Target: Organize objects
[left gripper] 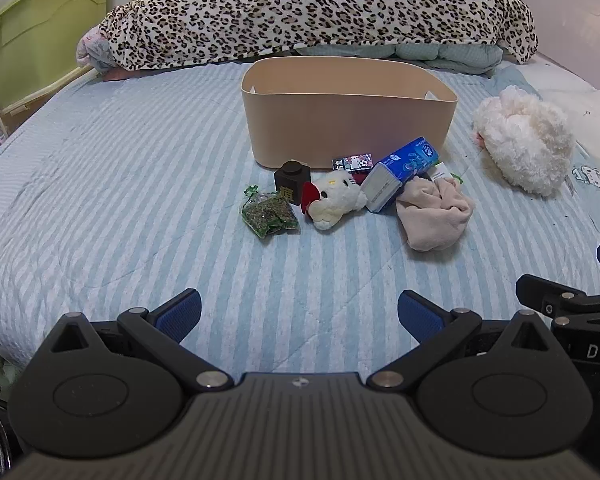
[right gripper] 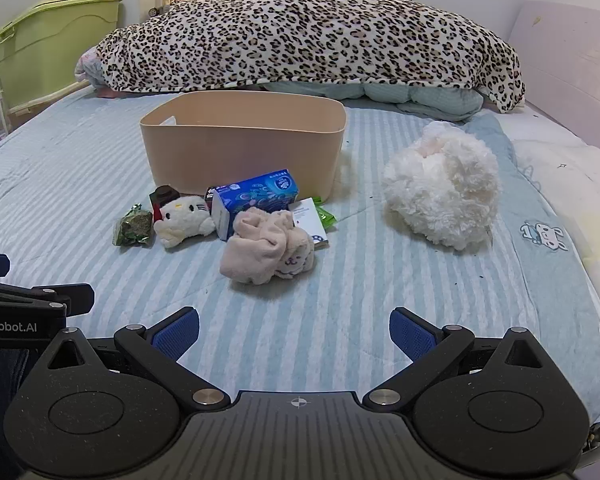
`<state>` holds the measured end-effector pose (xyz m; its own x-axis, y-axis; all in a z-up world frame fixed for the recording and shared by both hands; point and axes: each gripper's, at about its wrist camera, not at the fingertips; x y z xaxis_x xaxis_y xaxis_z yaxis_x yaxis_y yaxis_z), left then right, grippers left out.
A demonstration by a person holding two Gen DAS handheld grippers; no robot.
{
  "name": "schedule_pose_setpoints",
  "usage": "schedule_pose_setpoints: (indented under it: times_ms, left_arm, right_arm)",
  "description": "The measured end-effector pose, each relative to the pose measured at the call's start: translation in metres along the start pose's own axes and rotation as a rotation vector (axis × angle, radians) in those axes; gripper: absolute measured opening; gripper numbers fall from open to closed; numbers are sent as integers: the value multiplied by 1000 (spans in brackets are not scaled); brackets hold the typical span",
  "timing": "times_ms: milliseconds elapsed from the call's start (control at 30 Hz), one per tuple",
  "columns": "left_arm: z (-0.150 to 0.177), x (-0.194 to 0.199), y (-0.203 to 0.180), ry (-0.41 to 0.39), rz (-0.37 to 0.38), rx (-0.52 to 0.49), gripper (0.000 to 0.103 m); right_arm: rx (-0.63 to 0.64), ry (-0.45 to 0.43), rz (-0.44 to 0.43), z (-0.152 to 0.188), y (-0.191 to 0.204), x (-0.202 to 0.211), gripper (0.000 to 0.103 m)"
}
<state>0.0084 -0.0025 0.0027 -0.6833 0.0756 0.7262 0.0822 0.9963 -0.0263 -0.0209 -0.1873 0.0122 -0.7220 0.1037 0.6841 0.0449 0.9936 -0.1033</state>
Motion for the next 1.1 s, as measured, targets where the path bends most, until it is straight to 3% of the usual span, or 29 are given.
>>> schedule_pose_setpoints:
  times_ms: [1100]
  left_arm:
    - [2, -3, 4, 4, 15, 7, 103]
  right_arm:
    - [-1, 5, -6, -2, 0, -4, 103]
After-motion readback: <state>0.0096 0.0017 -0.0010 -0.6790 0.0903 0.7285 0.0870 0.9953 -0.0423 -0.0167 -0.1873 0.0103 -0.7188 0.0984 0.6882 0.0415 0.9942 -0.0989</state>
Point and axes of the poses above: each gripper's, at about its wrist camera, not at the fingertips, and x roughly against the way its jaws point, y to its left, z to its underside, and after that the axes turned 6 degrees about z, right-handed
